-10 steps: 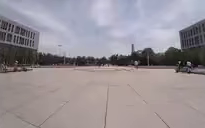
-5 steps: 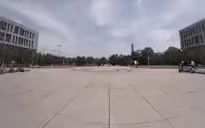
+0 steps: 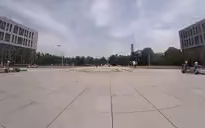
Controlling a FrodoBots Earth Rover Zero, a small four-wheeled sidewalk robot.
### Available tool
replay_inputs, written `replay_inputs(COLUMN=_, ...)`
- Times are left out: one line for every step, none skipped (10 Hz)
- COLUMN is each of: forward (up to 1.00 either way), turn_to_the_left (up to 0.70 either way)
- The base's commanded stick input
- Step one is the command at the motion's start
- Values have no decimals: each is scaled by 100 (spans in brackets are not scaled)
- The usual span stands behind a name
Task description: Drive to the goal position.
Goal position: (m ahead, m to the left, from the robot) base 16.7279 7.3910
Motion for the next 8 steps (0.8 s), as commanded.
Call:
replay_inputs(forward=100, turn_to_the_left=0)
replay_inputs(forward=100, turn_to_the_left=3)
replay_inputs(forward=100, turn_to_the_left=10)
replay_inputs(forward=100, turn_to_the_left=17)
replay_inputs(forward=100, turn_to_the_left=24)
replay_inputs(forward=100, turn_to_the_left=31)
replay_inputs(forward=100, turn_to_the_left=38)
replay_inputs(forward=100, turn_to_the_left=17)
